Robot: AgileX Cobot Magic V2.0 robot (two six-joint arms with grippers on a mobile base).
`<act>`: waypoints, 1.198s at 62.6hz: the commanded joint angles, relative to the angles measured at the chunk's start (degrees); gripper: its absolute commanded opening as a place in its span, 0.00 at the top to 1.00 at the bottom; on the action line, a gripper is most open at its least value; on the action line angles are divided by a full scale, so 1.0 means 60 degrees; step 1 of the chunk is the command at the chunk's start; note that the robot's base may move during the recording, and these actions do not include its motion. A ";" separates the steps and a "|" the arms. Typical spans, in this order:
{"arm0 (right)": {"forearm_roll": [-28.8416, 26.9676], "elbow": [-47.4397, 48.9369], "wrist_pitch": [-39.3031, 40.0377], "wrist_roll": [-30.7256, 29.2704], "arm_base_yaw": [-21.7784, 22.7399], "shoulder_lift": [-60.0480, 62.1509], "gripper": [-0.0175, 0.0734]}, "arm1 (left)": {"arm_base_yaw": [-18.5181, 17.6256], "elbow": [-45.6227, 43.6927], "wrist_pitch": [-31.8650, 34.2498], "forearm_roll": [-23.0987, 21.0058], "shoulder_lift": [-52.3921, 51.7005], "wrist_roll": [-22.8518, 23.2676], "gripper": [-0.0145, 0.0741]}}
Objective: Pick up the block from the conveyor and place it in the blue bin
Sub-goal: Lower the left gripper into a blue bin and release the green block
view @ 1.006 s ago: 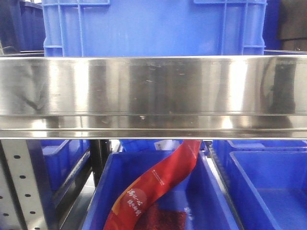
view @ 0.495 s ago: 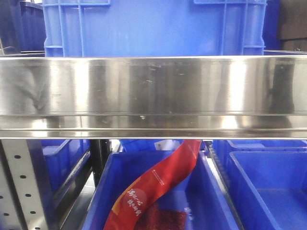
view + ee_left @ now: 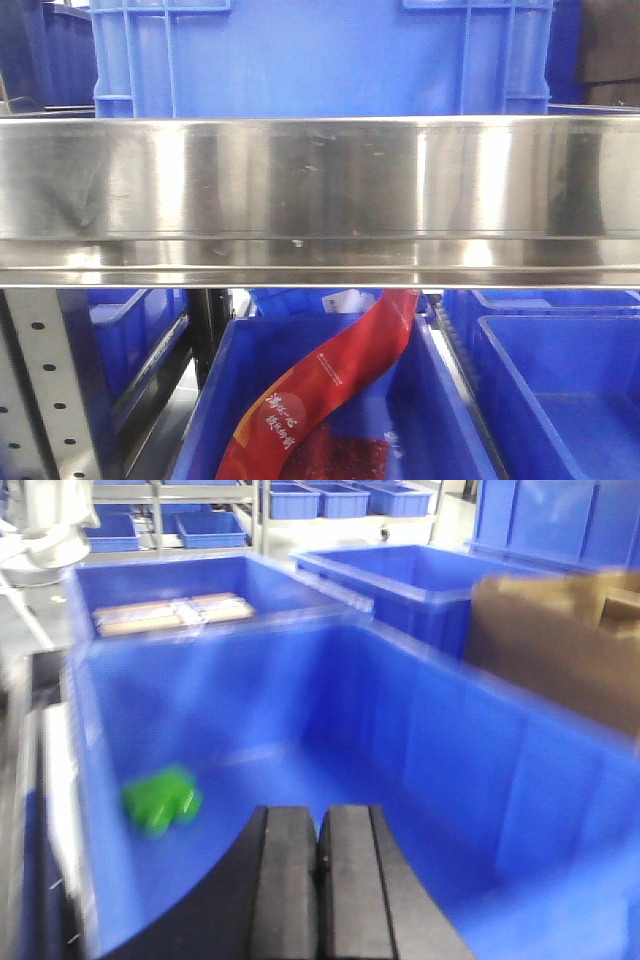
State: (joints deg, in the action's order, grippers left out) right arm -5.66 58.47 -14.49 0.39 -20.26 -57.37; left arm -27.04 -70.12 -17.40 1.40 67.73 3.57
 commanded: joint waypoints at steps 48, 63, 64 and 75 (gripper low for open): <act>0.0093 -0.5672 0.1885 -0.0065 0.2256 0.4636 0.99 | 0.3367 0.7200 0.1281 -0.0181 -0.7571 0.0009 0.96; 0.0093 -0.5661 0.1930 -0.0065 0.2256 0.5462 0.99 | 0.3471 0.7304 0.1281 -0.0121 -0.8235 0.0009 0.96; 0.0093 -0.5661 0.1954 -0.0065 0.2256 0.5518 0.99 | 0.3471 0.7304 0.1281 -0.0121 -0.8262 0.0009 0.96; 0.0093 -0.5661 0.2218 -0.0065 0.2256 0.5781 0.99 | 0.3471 0.7304 0.1281 -0.0121 -0.8262 0.0009 0.96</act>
State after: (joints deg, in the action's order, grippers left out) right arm -5.56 24.56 -3.05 0.39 -7.04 -23.19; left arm -6.34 -26.37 -10.74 0.43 18.59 3.57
